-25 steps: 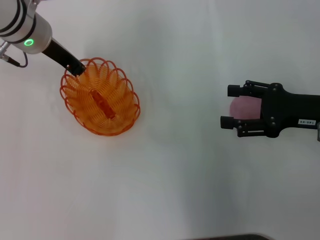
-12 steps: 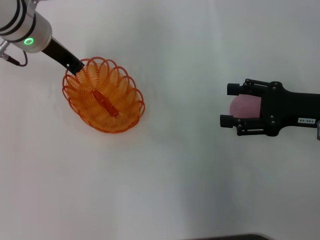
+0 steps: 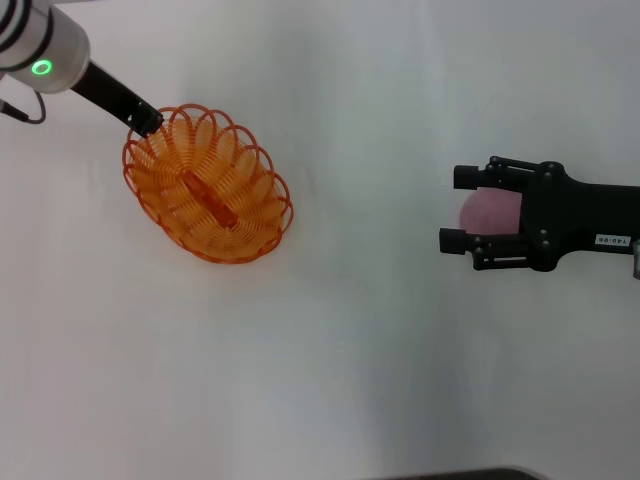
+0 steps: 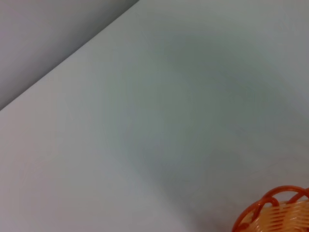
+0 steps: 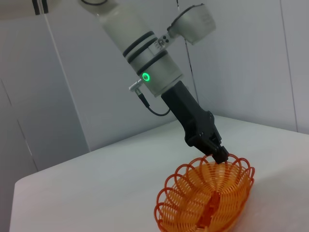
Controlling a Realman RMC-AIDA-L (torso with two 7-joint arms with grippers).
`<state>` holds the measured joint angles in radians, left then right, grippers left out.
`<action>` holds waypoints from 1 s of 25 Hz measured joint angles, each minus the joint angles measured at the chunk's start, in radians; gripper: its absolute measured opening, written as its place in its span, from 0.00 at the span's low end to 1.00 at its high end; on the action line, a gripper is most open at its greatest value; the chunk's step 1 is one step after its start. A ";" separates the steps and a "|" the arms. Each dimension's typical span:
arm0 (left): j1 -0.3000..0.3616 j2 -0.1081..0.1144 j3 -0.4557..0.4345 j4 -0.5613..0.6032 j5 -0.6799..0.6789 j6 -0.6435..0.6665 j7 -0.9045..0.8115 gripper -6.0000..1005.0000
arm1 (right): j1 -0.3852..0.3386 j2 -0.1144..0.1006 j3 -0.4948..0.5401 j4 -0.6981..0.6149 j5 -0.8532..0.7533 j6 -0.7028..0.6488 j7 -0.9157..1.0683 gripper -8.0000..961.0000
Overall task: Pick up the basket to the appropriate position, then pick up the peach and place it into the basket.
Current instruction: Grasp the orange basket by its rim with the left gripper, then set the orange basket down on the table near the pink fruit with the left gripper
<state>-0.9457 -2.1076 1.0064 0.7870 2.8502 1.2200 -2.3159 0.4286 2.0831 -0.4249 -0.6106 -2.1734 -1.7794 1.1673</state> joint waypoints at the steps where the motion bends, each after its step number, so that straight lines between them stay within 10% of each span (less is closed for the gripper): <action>1: 0.005 0.000 -0.014 0.022 0.000 0.023 0.002 0.07 | 0.001 0.000 0.000 0.000 0.000 0.000 0.000 0.95; 25: 0.045 0.059 -0.238 0.150 -0.214 0.292 0.031 0.04 | 0.018 -0.001 -0.001 0.002 0.001 -0.035 -0.003 0.95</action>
<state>-0.9007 -2.0489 0.7688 0.9368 2.6366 1.5116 -2.2853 0.4465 2.0822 -0.4258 -0.6089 -2.1720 -1.8141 1.1641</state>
